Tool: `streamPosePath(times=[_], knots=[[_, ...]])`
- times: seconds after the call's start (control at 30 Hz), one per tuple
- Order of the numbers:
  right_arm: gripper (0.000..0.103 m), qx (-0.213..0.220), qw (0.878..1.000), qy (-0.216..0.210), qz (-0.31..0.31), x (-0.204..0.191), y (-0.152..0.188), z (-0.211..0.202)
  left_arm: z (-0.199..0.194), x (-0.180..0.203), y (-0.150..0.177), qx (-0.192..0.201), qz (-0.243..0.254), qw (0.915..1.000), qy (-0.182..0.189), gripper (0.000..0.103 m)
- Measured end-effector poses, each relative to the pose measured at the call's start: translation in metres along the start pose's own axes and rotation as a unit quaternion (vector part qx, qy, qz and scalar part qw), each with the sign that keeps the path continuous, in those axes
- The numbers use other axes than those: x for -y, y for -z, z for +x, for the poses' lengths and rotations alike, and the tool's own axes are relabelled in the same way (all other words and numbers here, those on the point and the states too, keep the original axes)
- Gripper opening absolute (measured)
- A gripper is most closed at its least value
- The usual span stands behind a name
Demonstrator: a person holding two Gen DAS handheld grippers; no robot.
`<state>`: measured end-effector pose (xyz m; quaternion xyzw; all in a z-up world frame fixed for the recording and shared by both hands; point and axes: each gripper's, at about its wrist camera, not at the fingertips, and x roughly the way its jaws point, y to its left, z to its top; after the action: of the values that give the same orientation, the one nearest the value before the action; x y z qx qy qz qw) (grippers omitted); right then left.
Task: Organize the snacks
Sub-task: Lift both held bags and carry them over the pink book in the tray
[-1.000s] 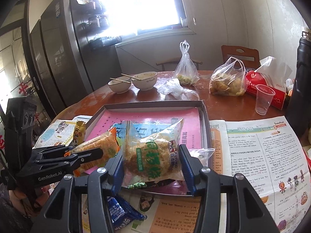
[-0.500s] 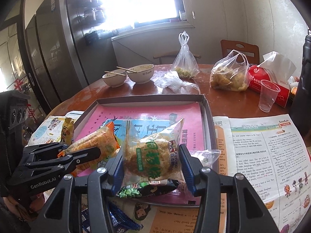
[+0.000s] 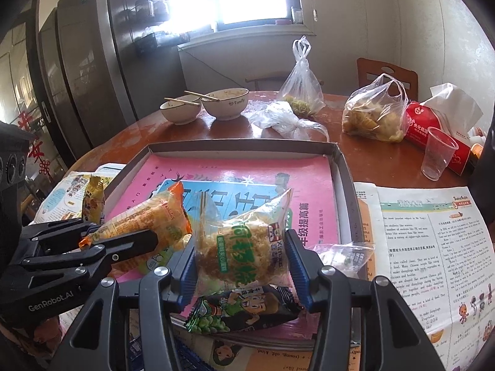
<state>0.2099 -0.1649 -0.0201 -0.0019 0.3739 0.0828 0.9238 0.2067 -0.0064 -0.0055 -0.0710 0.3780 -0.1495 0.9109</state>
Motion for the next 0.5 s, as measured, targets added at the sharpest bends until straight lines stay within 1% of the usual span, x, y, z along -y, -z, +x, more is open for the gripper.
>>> streamPosePath(times=[0.33,0.5], knots=[[0.055,-0.008,1.0,0.003,-0.011,-0.0051,0.0017,0.0067,0.0005,-0.0015,0.0018,0.0,-0.001,1.0,-0.001,0.023],[0.057,-0.01,1.0,-0.002,-0.007,-0.004,0.0026,0.0057,-0.0005,-0.001,0.0033,-0.001,-0.001,1.0,-0.004,0.024]])
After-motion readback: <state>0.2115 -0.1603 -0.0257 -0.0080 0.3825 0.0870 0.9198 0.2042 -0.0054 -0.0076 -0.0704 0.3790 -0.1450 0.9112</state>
